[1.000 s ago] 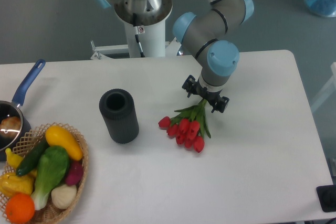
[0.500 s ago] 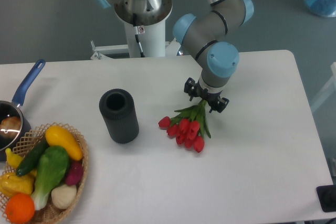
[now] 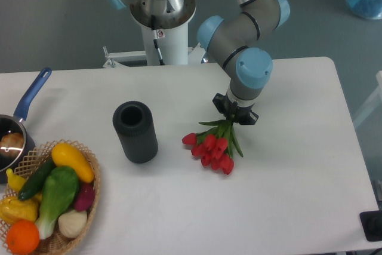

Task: Pick up the flowers from the table
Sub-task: 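Lift the grasped red tulips up off the table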

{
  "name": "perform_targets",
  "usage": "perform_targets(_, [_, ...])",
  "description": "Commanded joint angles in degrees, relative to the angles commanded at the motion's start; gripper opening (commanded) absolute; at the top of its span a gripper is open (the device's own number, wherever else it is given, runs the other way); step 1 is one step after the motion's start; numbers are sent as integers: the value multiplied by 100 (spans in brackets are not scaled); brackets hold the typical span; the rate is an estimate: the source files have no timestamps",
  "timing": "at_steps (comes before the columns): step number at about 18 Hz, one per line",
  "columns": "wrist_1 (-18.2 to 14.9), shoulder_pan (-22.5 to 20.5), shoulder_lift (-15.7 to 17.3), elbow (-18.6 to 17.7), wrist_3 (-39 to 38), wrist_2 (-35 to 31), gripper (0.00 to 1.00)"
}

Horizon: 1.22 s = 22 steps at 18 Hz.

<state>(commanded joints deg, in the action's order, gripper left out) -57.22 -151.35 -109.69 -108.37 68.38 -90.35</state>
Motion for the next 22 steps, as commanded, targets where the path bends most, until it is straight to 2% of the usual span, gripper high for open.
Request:
perform_targets(7, [-105,-44,79,413,62,17,0])
perform_targets(12, [-456,-26,79,1106,62,17,0])
perform_targets(18, [-448,-70,97,1915,97,79,0])
perform_targets(22, [-448,-132,105,2109,97,88,0])
